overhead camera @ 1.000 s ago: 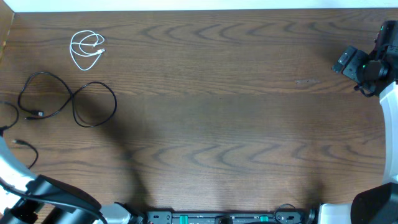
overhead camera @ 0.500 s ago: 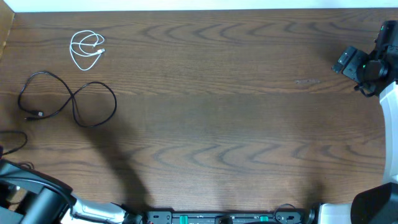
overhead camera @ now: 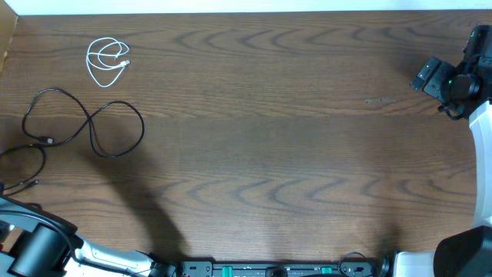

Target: Untangle cables

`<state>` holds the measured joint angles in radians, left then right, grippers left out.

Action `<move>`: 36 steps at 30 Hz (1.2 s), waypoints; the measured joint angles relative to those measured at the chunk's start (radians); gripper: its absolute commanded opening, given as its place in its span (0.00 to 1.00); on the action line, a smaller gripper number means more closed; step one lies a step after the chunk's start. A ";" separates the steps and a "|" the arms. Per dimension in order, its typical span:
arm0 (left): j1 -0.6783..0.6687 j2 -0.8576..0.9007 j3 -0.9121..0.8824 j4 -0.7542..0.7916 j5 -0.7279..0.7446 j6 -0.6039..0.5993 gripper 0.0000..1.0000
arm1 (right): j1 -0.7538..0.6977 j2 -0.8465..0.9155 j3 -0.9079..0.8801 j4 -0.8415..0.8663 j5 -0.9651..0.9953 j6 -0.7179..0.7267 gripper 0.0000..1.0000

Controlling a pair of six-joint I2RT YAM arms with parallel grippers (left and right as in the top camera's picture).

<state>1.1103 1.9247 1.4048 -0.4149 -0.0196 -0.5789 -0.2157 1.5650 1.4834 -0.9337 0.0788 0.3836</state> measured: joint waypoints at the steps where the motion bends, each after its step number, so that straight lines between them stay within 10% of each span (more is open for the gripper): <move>1: 0.006 0.000 0.000 -0.002 0.000 0.005 0.32 | 0.000 0.000 0.000 0.000 0.000 0.000 0.99; 18: 0.045 0.000 0.000 -0.021 0.076 0.064 0.39 | 0.000 0.000 0.000 0.000 0.000 0.000 0.99; 36: 0.038 0.157 0.000 -0.018 0.093 0.082 0.24 | 0.000 0.000 0.000 0.000 0.000 0.000 0.99</move>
<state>1.1481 2.0815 1.4048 -0.4324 0.0731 -0.4965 -0.2157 1.5646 1.4834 -0.9337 0.0792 0.3836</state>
